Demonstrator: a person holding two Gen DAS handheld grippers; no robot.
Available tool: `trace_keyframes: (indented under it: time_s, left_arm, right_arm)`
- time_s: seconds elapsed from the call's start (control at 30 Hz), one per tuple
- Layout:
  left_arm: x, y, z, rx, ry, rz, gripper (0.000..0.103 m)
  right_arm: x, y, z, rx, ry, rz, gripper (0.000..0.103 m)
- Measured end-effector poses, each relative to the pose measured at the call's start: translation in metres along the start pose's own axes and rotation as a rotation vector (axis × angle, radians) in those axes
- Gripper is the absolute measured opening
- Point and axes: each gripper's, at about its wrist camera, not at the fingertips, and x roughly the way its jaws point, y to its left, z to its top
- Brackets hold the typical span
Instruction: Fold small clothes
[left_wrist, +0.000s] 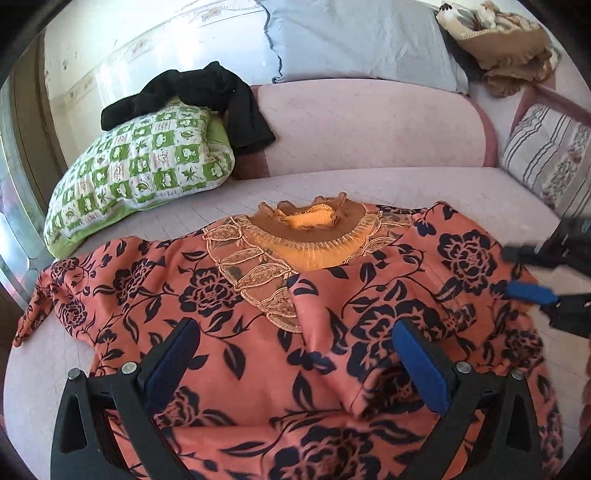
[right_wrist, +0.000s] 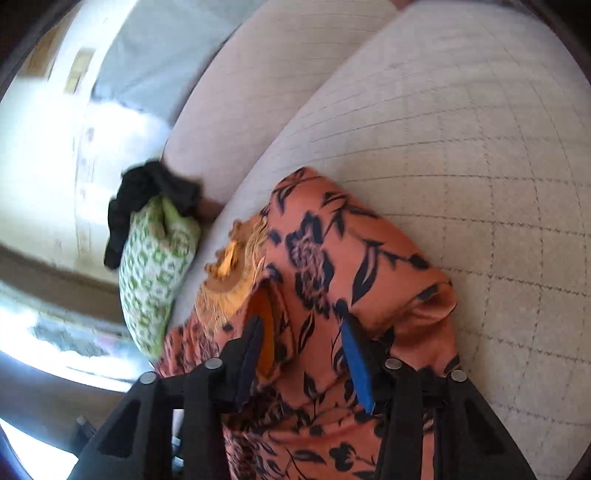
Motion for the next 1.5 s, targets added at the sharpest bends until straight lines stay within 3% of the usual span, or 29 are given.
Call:
trace_keyframes:
  time_s: [0.13,0.2,0.23,0.27,0.43,0.5,0.6,0.7,0.87,0.9,0.93,0.97,1.0,1.03,1.1,1.27,1.3,1.4,1.47,1.5]
  left_arm:
    - [0.001,-0.005,0.003,-0.032,-0.014,-0.013,0.103]
    - [-0.001,-0.005,0.003,-0.040,-0.023,-0.026,0.103]
    - [-0.003,-0.004,0.003,-0.038,-0.028,-0.033,0.103]
    - [-0.005,-0.004,0.004,-0.033,-0.037,-0.040,0.103]
    - [-0.019,-0.007,0.000,0.029,-0.083,-0.102,0.103]
    - [-0.023,-0.016,-0.003,0.071,-0.094,-0.137,0.103]
    - [-0.024,-0.034,-0.012,0.182,-0.115,-0.068,0.103]
    - [-0.012,-0.039,-0.014,0.197,-0.086,-0.019,0.103]
    - [0.009,-0.033,-0.008,0.120,-0.007,-0.061,0.101]
    - [0.013,-0.031,-0.008,0.105,0.011,-0.066,0.091]
    - [0.019,-0.029,-0.006,0.077,0.042,-0.075,0.071]
    - [0.024,-0.024,-0.005,0.051,0.063,-0.095,0.058]
    - [0.030,-0.017,-0.002,0.000,0.090,-0.132,0.036]
    - [0.034,-0.010,-0.001,-0.044,0.105,-0.148,0.027]
    - [0.036,0.009,0.002,-0.147,0.115,-0.153,0.020]
    - [0.026,0.066,-0.003,-0.350,0.102,-0.110,0.018]
    - [0.025,0.078,-0.005,-0.387,0.092,-0.104,0.021]
    - [0.024,0.118,-0.015,-0.471,0.111,-0.002,0.022]
    - [0.018,0.146,-0.020,-0.495,0.101,0.074,0.032]
    - [0.015,0.160,-0.023,-0.510,0.093,0.097,0.046]
  right_arm:
    - [0.002,0.007,0.005,-0.059,-0.086,0.009,0.044]
    - [0.022,0.002,0.006,-0.028,-0.013,-0.044,0.044]
    - [0.026,-0.012,0.008,0.010,0.054,-0.120,0.044]
    - [0.033,-0.019,0.007,0.035,0.066,-0.138,0.030]
    - [0.027,-0.006,0.006,0.042,0.073,-0.032,0.030]
    - [0.037,0.003,-0.001,0.034,0.082,-0.045,0.030]
    - [0.041,0.008,-0.004,0.018,0.110,-0.082,0.030]
    - [0.047,-0.005,-0.010,0.050,0.147,-0.083,0.031]
    - [0.039,-0.021,-0.015,0.048,0.147,-0.084,0.029]
    - [0.041,-0.019,-0.016,0.044,0.146,-0.087,0.029]
    - [0.037,-0.022,-0.015,0.039,0.145,-0.089,0.029]
    - [0.038,-0.021,-0.015,0.031,0.143,-0.093,0.029]
    - [0.039,-0.019,-0.016,0.020,0.141,-0.100,0.029]
    - [0.037,-0.020,-0.016,0.009,0.139,-0.104,0.029]
    - [0.038,-0.018,-0.017,-0.006,0.134,-0.113,0.029]
    - [0.041,-0.013,-0.018,-0.031,0.126,-0.132,0.029]
    - [0.042,-0.012,-0.018,-0.032,0.125,-0.133,0.029]
    - [0.045,-0.009,-0.020,-0.048,0.118,-0.148,0.029]
    - [0.046,-0.006,-0.021,-0.064,0.116,-0.160,0.029]
    - [0.047,-0.005,-0.021,-0.072,0.115,-0.165,0.029]
